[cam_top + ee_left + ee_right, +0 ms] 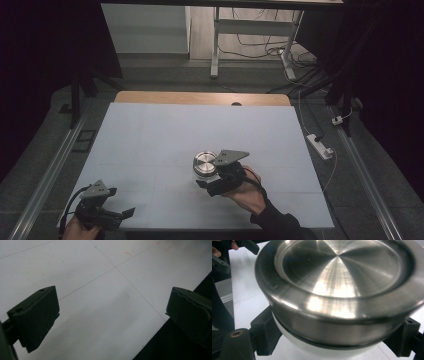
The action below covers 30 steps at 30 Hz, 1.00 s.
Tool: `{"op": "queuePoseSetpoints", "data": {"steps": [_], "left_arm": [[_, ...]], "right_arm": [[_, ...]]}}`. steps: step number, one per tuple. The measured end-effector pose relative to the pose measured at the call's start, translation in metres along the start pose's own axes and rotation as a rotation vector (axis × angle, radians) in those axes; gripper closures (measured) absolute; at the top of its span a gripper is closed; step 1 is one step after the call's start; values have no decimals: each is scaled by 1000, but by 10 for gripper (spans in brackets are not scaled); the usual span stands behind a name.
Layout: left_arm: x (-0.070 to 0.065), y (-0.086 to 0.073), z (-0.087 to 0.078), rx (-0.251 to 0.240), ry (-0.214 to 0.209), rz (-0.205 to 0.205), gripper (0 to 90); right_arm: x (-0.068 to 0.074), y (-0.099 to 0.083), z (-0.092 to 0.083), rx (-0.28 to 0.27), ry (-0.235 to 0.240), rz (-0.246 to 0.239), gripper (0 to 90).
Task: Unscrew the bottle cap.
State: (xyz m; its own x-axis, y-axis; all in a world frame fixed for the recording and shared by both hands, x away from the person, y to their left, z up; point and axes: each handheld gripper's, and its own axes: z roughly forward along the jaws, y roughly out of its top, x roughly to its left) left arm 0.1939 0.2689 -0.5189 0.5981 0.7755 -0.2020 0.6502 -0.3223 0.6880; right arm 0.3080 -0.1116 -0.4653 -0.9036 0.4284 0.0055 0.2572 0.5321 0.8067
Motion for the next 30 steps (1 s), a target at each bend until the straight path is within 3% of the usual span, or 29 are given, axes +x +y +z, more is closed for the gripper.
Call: {"op": "queuePoseSetpoints", "data": {"steps": [7,12,16,25,30], "left_arm": [[-4,7,-2,-40,-25,29,0],[-7,17,4,-61,-105,62,0],[-10,28,11,-84,-142,105,0],[-14,47,25,-79,-194,178,0],[-19,62,31,-88,-186,241,0]], "right_arm": [[1,1,-1,-4,4,-1,150],[3,1,-2,-1,7,-9,150],[4,1,-3,-5,9,-9,150],[5,1,-2,-3,14,-8,150],[5,1,-3,-3,18,-8,150]]}}
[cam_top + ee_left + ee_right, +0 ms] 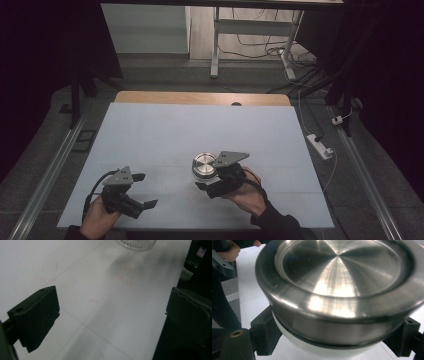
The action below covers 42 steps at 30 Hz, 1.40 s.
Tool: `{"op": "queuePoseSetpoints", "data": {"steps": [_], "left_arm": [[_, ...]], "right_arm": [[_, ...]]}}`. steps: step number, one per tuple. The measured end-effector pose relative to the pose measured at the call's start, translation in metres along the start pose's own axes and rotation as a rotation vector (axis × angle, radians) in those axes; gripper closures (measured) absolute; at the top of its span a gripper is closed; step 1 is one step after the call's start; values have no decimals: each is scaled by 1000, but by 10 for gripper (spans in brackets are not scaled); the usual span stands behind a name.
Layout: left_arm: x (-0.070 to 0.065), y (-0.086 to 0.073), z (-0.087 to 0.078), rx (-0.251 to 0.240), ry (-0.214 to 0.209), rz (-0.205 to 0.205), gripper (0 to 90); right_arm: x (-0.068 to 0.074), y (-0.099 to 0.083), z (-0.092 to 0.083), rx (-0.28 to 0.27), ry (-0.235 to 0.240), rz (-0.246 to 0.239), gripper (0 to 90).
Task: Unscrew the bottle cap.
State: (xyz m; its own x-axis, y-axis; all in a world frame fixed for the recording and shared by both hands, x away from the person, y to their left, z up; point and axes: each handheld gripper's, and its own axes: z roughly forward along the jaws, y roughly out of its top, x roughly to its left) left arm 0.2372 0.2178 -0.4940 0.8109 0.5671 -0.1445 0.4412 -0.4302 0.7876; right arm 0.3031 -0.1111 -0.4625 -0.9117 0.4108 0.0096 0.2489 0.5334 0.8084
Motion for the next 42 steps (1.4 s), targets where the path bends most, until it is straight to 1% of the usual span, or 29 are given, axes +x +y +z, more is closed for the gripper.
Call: {"op": "queuePoseSetpoints", "data": {"steps": [1,5,9,11,12,13,15,17,18,19,20,23,24,26,27,29,31,32,33,34,35,36,37,38,41,42], "left_arm": [[0,4,1,-11,-2,5,0],[2,16,4,-31,-4,12,0],[5,30,9,-23,-18,19,0],[6,36,10,-7,-38,16,0],[6,42,12,-5,-49,28,0],[6,42,12,-5,-49,28,1],[7,48,14,-4,-58,40,0],[7,55,16,-8,-66,60,0],[7,62,17,-11,-57,87,0],[7,62,17,-11,-57,87,0],[7,66,18,-14,-55,97,0],[9,78,20,-31,-73,118,0],[10,83,22,-38,-95,131,0],[11,90,26,-45,-116,153,0],[11,92,27,-43,-125,161,0],[10,99,32,-43,-151,189,0],[8,104,37,-40,-167,214,0],[8,106,39,-34,-177,233,0],[7,108,41,-35,-186,242,0],[7,112,44,-28,-235,274,0],[7,112,44,-28,-235,274,0],[6,114,46,-25,-251,291,0],[6,115,47,-24,-260,298,0],[5,117,49,-20,-282,314,0],[3,121,53,-21,-321,336,2],[3,123,54,-25,-341,348,7]], "right_arm": [[0,0,0,-1,0,-1,150],[0,0,-1,-1,2,-2,150],[0,0,-1,1,2,1,150],[0,0,-1,1,2,1,150],[0,0,-1,0,5,-1,150],[0,0,-1,-1,6,-2,150],[0,0,-1,0,7,-2,150],[0,0,-1,-1,10,-8,150],[0,0,-1,-3,14,-6,150],[1,0,-1,-2,15,-7,150],[1,0,-1,-2,15,-7,150],[1,-1,0,-2,24,-11,150],[1,-1,0,-2,25,-12,150],[1,-1,0,1,31,-19,150],[1,-1,0,2,33,-19,150],[1,-1,1,3,35,-18,150],[1,-2,1,4,45,-27,150],[1,-2,1,7,49,-29,150],[2,-2,1,9,57,-33,150],[2,-2,1,10,65,-37,150],[2,-2,1,10,65,-37,150],[2,-2,2,12,71,-40,150],[2,-2,2,13,78,-54,150],[2,-2,3,17,85,-57,150],[4,-3,4,26,113,-67,150],[4,-3,5,28,121,-71,150]]}}
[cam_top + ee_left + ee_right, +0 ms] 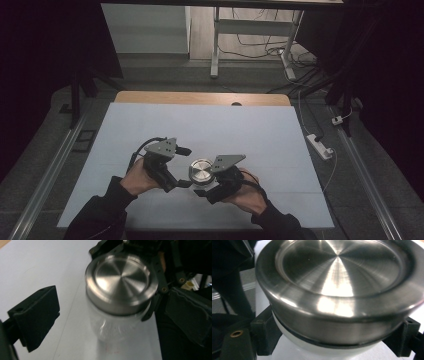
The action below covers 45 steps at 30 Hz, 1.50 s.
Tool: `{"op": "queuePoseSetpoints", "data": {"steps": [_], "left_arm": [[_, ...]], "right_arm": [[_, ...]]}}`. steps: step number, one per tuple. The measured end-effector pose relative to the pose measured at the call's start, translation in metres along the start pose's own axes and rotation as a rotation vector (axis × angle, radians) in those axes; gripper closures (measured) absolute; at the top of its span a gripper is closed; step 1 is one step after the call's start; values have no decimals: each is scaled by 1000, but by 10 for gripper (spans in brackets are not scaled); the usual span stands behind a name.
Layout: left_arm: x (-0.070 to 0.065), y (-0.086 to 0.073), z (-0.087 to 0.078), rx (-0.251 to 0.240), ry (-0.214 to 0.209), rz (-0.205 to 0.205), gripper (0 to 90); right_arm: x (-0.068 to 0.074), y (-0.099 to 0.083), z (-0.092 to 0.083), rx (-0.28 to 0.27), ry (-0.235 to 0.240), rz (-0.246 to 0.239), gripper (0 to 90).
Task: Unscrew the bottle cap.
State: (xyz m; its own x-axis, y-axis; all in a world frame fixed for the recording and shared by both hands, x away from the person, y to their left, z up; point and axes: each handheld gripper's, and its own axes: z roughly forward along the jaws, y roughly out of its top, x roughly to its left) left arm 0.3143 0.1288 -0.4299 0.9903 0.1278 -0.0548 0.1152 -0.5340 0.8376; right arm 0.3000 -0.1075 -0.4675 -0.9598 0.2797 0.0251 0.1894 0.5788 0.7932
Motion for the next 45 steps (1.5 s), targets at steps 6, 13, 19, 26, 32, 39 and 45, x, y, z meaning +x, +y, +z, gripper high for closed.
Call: {"op": "queuePoseSetpoints", "data": {"steps": [6,13,19,26,32,39,45], "left_arm": [[1,8,9,16,-54,54,72],[2,11,19,34,-76,64,159],[-4,11,20,15,-33,35,199],[-20,17,28,11,185,-71,207],[-28,25,31,-3,272,-103,203],[-14,23,3,-53,83,-45,65],[-14,15,6,16,-15,108,88]], "right_arm": [[3,0,3,14,31,-20,150],[3,0,2,14,46,-34,150],[3,1,1,12,23,-20,150],[-3,0,0,7,-36,29,150],[-5,0,-2,-24,-84,72,150],[-1,2,-2,-26,-32,40,150],[6,3,3,-16,44,5,150]]}}
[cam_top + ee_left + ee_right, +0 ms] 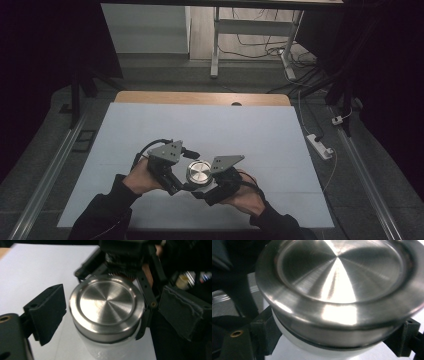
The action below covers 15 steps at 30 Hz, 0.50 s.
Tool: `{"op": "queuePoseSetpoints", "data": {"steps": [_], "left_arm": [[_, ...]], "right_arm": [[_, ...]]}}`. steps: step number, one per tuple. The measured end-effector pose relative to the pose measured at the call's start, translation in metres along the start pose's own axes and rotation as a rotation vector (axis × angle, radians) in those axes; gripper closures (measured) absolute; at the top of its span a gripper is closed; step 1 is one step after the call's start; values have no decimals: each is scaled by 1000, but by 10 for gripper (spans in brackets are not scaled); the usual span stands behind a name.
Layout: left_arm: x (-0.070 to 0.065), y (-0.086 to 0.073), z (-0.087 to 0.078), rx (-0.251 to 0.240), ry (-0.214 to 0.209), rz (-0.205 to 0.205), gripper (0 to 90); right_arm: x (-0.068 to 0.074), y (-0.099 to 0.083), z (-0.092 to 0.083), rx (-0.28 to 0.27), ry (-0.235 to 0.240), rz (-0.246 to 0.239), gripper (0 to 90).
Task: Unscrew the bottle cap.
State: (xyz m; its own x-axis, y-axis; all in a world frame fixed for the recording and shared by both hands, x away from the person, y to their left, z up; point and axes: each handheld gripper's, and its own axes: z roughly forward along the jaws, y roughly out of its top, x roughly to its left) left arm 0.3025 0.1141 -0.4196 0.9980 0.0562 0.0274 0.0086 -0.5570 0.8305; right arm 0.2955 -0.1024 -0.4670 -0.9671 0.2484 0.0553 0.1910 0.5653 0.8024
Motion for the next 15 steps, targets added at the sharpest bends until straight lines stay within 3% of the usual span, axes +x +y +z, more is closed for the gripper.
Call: {"op": "queuePoseSetpoints", "data": {"steps": [4,5,7,11,12,13,14,15], "left_arm": [[3,-4,6,-18,-53,13,129],[4,-5,6,-35,-67,11,183],[4,-6,6,-42,-70,-1,198],[2,-6,8,-34,-22,-15,204],[1,-6,9,-36,-3,-26,205],[-1,-5,13,-41,44,-58,206],[-1,-5,13,-41,44,-58,206],[-3,-5,15,-43,81,-80,206]], "right_arm": [[5,1,3,15,28,-27,150],[6,0,4,26,34,-44,150],[7,0,4,25,35,-43,150],[5,0,3,33,15,-39,150],[4,0,3,34,5,-50,150],[3,-1,3,38,-15,-25,150],[3,-1,3,38,-15,-25,150],[2,-1,3,39,-23,-18,150]]}}
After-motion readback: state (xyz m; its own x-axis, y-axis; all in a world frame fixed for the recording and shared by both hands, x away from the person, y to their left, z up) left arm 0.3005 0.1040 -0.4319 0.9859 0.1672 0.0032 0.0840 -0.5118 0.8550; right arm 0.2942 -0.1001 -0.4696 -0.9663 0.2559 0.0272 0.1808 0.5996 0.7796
